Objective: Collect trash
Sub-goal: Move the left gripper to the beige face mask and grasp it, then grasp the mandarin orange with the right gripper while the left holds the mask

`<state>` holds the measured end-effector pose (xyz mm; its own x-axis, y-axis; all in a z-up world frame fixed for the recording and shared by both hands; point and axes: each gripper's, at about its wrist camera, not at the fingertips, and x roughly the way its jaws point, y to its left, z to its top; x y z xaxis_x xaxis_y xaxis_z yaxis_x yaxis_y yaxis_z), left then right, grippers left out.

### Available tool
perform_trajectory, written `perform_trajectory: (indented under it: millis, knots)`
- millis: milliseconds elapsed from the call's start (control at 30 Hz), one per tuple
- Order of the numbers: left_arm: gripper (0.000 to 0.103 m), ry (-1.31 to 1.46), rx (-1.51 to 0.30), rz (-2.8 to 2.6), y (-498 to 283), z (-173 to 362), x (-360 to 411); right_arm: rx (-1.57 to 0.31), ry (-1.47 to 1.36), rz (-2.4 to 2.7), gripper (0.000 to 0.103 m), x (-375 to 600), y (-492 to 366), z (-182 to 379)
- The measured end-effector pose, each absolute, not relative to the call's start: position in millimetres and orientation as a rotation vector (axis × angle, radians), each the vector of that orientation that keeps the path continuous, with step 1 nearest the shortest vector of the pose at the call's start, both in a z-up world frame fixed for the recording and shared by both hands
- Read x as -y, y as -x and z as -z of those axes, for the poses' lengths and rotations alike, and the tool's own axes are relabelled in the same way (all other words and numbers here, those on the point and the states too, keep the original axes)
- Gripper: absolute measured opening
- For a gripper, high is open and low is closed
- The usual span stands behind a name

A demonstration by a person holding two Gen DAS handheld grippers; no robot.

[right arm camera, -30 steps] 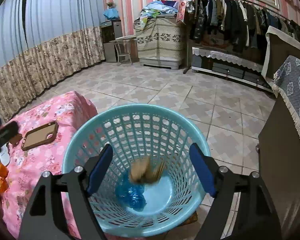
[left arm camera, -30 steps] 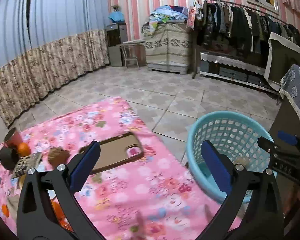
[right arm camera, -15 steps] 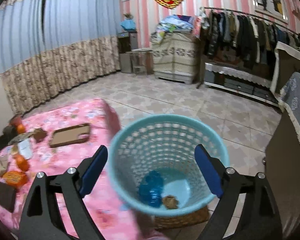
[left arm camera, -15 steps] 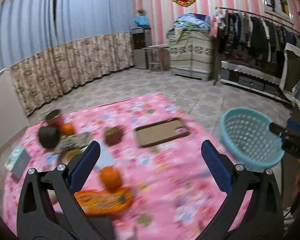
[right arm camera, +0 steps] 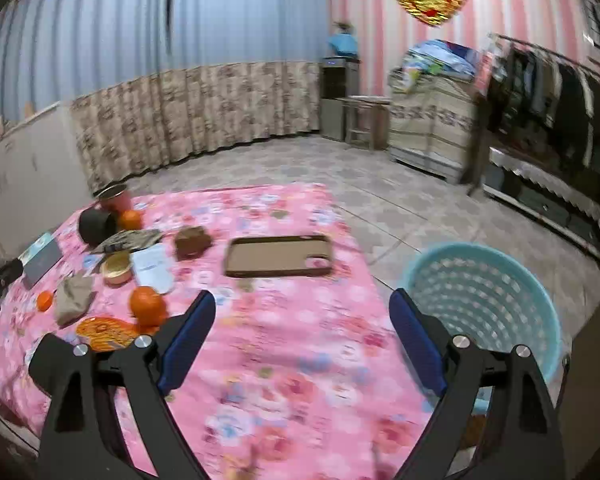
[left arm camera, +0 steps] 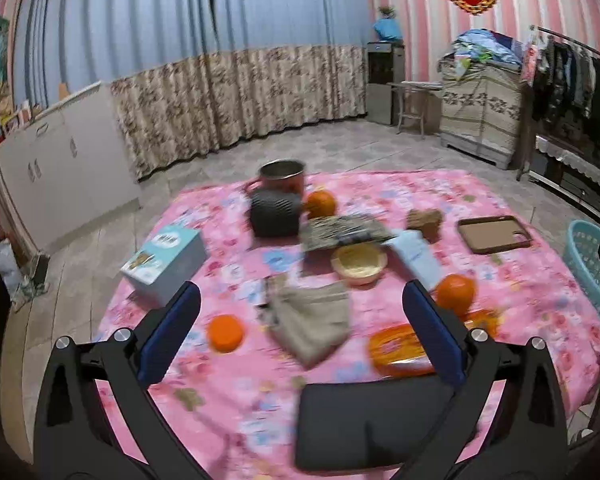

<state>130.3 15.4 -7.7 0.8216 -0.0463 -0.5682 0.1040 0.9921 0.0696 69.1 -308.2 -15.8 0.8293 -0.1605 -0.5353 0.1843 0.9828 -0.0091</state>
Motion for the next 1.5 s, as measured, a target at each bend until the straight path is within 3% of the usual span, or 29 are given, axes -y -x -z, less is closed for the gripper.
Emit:
perform_trajectory:
  millis: [300,567,833,1000,1233,1500]
  knots:
    - [0.098,-0.055,-0.713,0.051,-166.1,40.7,-59.6,-0.606,-0.043,0.083,0.087,264.9,-109.1,18.4]
    - [0.096,-0.024,-0.800,0.106,-187.7,68.5,-38.1,-0.643,-0.004,0.075,0.087,242.7,-131.0,39.3]
    - [0.076,-0.043,-0.880,0.152,-206.3,90.1,-9.3,-0.690,-0.023,0.109,0.087,248.3,-138.0,54.5]
    - [0.051,-0.022,-0.922,0.174,-214.0,100.8,-6.3,-0.695,-0.040,0.104,0.087,246.2,-139.9,62.3]
    - [0.004,-0.008,-0.887,0.213,-207.8,86.1,-6.2,-0.691,0.009,0.089,0.087,229.9,-135.5,71.3]
    - [0.002,-0.009,-0.786,0.187,-192.8,58.0,-13.5,-0.708,0.018,0.056,0.087,218.9,-138.8,81.6]
